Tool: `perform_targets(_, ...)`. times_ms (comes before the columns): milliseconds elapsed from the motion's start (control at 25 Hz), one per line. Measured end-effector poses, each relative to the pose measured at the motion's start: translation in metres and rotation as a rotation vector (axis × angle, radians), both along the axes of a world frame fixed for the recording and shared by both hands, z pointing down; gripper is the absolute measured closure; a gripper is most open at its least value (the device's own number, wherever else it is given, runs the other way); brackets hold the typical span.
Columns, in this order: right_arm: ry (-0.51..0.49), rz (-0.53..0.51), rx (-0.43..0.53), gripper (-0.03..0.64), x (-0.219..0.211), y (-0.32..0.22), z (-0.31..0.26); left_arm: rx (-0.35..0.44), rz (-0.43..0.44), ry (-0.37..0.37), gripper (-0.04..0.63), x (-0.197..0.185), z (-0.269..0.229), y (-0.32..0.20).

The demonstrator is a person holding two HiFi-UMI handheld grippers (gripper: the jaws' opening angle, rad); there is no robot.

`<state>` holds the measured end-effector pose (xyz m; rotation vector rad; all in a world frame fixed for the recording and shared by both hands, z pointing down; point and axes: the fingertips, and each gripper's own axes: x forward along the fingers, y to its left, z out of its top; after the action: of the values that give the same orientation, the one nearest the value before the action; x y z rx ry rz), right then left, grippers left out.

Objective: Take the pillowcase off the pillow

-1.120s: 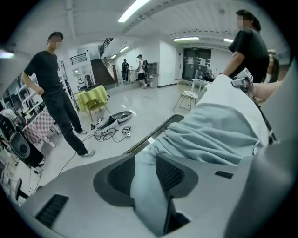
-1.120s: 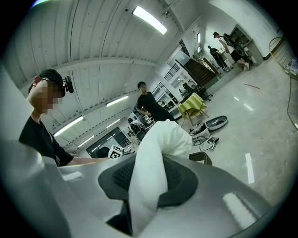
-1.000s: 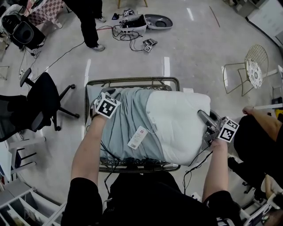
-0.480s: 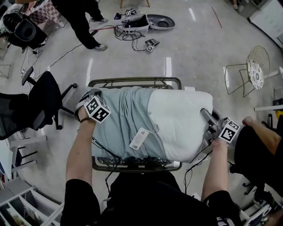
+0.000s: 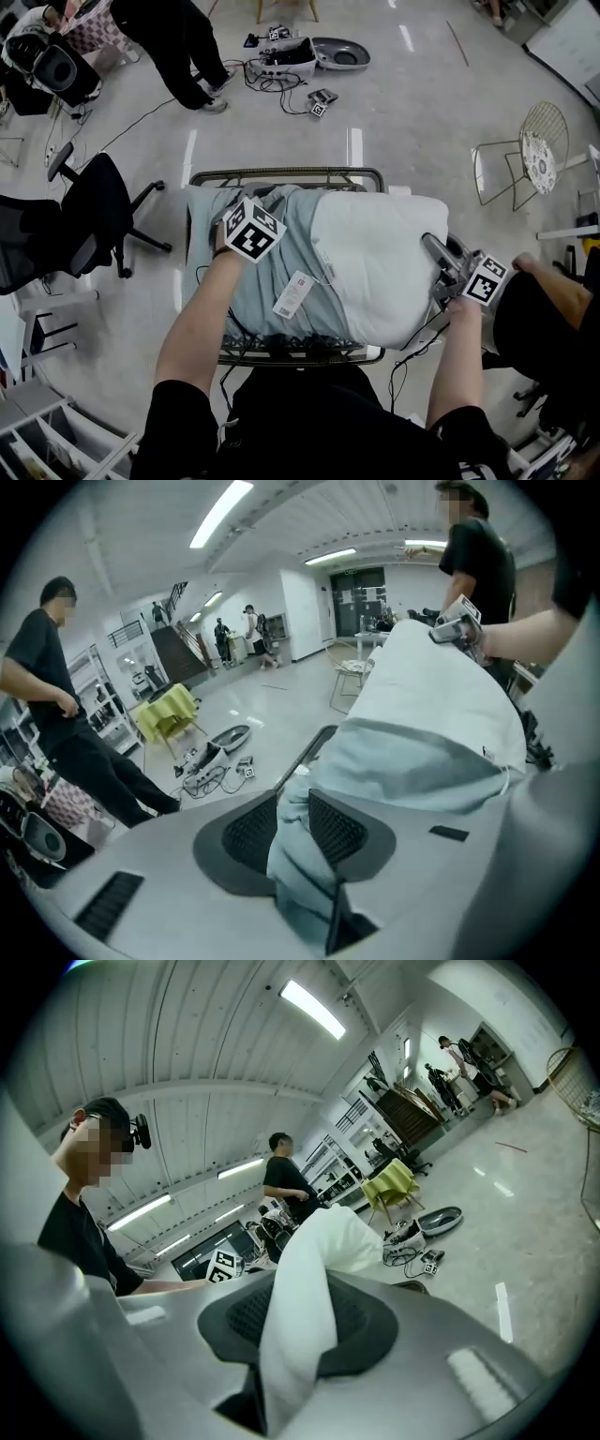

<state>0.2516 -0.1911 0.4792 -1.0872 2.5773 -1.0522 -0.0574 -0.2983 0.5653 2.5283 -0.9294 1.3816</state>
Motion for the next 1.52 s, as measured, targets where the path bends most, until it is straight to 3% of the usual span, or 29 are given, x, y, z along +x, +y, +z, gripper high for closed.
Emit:
perform_targets(80,0.009,0.000,0.006,0.508,-0.003,0.002,-0.002,-0.032,0.030,-0.084,0.523,0.002,0.017,0.003)
perform_targets(120,0.013,0.004,0.006,0.508,-0.004,0.003,-0.002,-0.027,0.047,-0.156,0.566,-0.004,0.024,0.003)
perform_targets(240,0.008,0.030,0.000,0.510,0.000,0.005,0.000,0.007,0.086,-0.336,0.581,-0.032,0.036,0.000)
perform_targets(480,-0.017,0.054,0.007,0.509,0.009,0.009,0.001,0.024,0.069,-0.404,0.584,-0.083,0.034,0.005)
perform_targets(640,0.066,0.096,-0.015,0.504,0.009,-0.006,0.019,0.032,0.012,-0.357,0.589,-0.101,0.031,0.011)
perform_targets(800,0.364,0.225,-0.153,0.400,0.019,-0.022,0.072,0.045,-0.030,-0.231,0.588,-0.081,0.018,0.025)
perform_targets(920,0.533,0.325,-0.250,0.366,0.039,-0.007,0.093,0.048,0.011,-0.152,0.586,-0.060,0.010,0.052)
perform_targets(1160,0.560,0.401,-0.238,0.360,0.026,0.055,0.074,0.026,0.075,-0.048,0.586,-0.052,0.009,0.114)
perform_targets(1520,0.674,0.316,-0.241,0.358,-0.044,0.171,0.074,0.001,0.218,0.057,0.529,-0.012,0.005,0.223)
